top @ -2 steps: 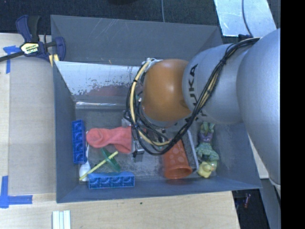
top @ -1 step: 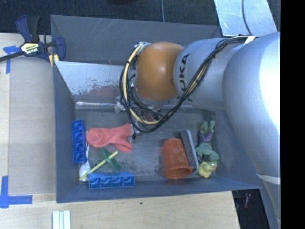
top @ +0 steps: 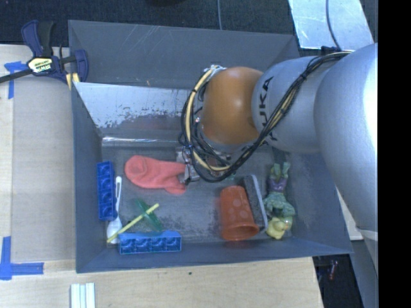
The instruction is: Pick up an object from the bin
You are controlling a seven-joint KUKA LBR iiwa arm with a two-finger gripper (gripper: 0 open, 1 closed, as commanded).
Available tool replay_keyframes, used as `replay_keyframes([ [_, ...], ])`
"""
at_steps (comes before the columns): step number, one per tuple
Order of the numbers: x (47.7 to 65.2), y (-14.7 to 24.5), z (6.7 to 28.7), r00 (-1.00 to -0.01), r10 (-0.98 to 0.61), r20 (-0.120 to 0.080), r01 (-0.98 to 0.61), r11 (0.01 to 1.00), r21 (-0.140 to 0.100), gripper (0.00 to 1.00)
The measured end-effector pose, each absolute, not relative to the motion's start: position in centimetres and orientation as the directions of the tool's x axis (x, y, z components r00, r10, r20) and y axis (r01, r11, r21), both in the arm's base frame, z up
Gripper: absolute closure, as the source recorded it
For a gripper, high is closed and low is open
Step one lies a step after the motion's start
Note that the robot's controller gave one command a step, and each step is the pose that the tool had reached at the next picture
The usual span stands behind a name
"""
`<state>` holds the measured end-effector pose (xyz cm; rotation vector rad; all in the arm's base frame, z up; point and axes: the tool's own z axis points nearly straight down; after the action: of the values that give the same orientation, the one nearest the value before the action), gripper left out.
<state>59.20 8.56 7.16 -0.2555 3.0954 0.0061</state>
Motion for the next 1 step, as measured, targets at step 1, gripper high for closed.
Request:
replay_keyframes([
  [1, 59.2, 8.56, 7.16, -0.986, -0.164, -0.036, -0.164, 0.986, 0.001, 1.0],
])
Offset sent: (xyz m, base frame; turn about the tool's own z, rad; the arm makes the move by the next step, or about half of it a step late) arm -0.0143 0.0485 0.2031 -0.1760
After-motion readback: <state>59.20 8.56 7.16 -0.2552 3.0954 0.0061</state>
